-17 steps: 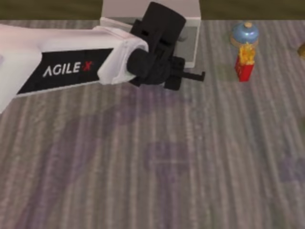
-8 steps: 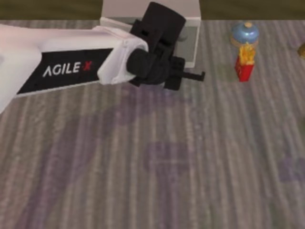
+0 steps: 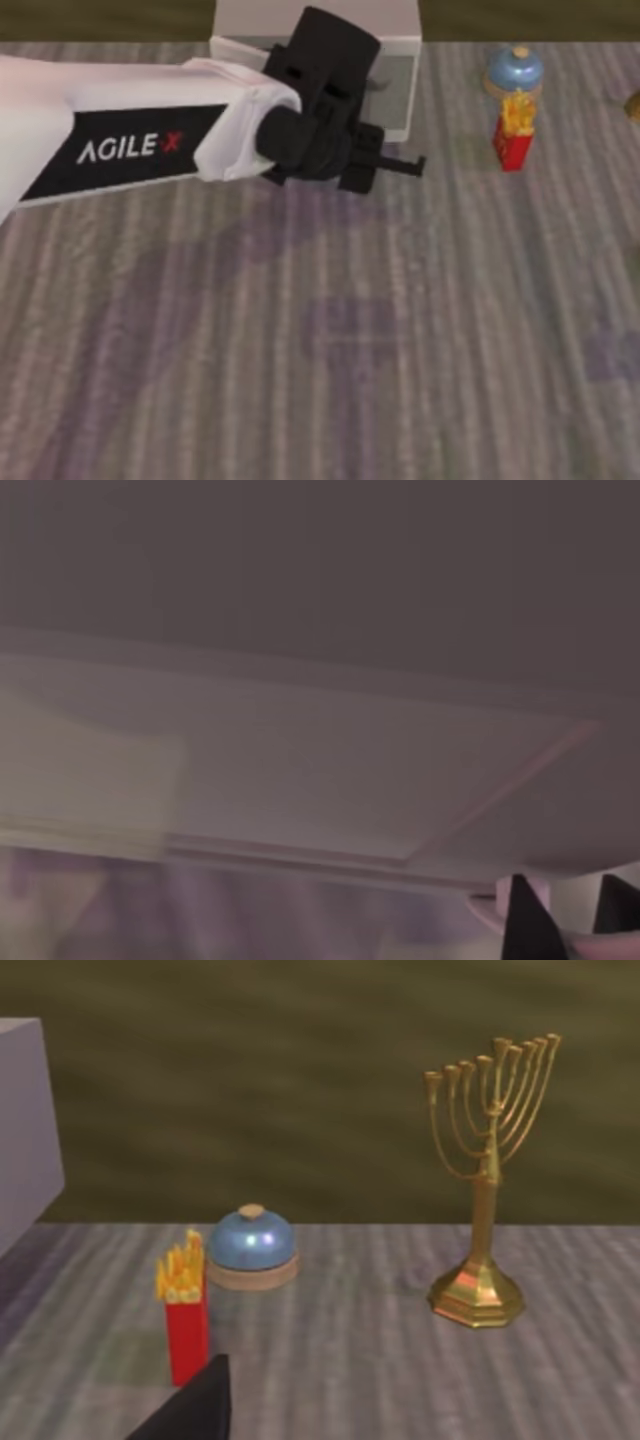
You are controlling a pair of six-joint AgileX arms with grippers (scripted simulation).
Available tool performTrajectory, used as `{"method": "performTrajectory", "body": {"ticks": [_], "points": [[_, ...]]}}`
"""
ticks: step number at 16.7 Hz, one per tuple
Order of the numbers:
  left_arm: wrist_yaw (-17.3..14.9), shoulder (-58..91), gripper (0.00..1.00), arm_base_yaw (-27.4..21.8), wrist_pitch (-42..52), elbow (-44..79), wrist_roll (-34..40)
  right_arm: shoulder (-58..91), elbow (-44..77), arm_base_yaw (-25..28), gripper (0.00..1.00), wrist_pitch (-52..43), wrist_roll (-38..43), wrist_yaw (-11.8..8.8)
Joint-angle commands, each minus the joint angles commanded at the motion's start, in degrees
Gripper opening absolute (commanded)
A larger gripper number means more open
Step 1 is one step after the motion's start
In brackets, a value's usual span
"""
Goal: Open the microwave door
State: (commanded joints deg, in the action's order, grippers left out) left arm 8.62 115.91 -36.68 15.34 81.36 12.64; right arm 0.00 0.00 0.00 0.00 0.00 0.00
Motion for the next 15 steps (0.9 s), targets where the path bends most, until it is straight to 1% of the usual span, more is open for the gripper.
{"method": "performTrajectory", "body": {"ticks": [3, 15], "points": [[-1.4, -1.2, 0.00, 0.6, -0.9, -1.9, -1.9, 0.0, 0.0, 0.0, 1.00, 0.0, 0.0, 0.0], [-1.4, -1.3, 0.00, 0.7, -0.9, -1.9, -1.9, 0.0, 0.0, 0.0, 1.00, 0.0, 0.0, 0.0]]}}
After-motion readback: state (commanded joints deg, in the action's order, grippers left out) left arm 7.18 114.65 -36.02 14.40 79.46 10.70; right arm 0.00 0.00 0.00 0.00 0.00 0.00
